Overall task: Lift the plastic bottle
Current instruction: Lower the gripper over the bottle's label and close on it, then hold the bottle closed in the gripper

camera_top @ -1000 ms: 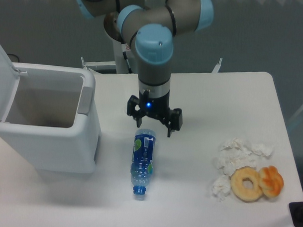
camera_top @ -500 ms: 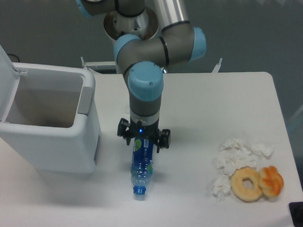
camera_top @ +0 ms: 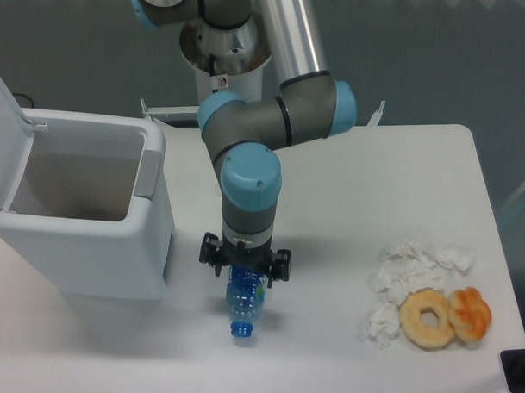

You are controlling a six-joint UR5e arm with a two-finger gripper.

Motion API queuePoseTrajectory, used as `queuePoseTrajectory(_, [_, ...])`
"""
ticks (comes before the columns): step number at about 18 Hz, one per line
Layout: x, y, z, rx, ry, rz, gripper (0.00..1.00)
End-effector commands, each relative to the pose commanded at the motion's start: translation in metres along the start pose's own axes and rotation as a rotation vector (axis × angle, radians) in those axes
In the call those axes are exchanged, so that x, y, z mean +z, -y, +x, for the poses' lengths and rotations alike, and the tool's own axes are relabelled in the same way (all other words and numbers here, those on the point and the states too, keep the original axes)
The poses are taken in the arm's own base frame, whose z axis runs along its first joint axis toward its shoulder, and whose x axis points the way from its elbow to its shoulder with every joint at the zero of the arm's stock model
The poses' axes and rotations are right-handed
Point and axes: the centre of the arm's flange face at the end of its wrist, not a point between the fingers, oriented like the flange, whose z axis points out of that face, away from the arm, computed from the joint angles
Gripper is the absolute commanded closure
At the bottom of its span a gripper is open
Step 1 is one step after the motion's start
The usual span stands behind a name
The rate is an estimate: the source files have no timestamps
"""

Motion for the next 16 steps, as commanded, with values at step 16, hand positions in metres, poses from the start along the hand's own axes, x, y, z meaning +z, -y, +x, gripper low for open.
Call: queuePoseTrajectory(16, [0.03,0.005,-0.005,0.008,-0.004,-0.023,0.0])
